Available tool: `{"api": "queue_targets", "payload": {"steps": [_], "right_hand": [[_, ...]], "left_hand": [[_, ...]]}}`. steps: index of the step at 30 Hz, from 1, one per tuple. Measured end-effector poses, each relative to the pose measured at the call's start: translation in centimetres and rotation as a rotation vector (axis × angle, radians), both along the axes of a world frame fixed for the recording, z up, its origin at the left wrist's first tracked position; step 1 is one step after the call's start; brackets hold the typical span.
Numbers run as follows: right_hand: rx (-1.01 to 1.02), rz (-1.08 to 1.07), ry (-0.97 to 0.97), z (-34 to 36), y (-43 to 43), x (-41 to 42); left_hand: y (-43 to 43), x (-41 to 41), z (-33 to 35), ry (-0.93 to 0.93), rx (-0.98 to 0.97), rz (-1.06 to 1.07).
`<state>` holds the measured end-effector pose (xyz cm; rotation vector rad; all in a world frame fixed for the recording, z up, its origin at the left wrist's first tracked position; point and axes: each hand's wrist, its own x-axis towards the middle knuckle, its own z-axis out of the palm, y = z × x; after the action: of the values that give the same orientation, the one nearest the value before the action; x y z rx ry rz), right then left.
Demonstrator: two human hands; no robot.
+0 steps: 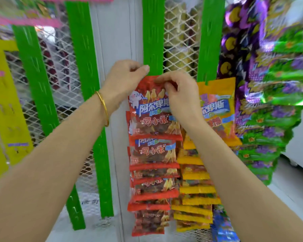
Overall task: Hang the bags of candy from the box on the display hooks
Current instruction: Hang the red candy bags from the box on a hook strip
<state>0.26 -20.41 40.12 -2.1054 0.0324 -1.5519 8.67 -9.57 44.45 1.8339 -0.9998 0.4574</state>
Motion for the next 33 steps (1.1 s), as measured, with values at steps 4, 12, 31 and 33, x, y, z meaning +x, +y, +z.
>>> {"api": "queue_targets", "payload": {"steps": [4,12,31,33], "right_hand": [[-0.045,-0.024,-0.099,0.6,0.0,0.7],[-0.074,-0.085,-0.103,-0.2,0.2,0.9],[-0.177,-0.347,-0.092,-6.4,3.7,-3.4],[-0.167,-0.22,-0.088,-10.0,5.0,-4.8]], "left_hand": [[-0.2,0.1,0.3,0.096,-0.019,-0.044],[-0.2,-0.2,0.3,0.191,-0.054,-0.065],[5.0,-2.8,-8.9,-0.305,-0.14,0.212],[6.8,-4.2,-13.0,-0.314,-0.164,0.186]]}}
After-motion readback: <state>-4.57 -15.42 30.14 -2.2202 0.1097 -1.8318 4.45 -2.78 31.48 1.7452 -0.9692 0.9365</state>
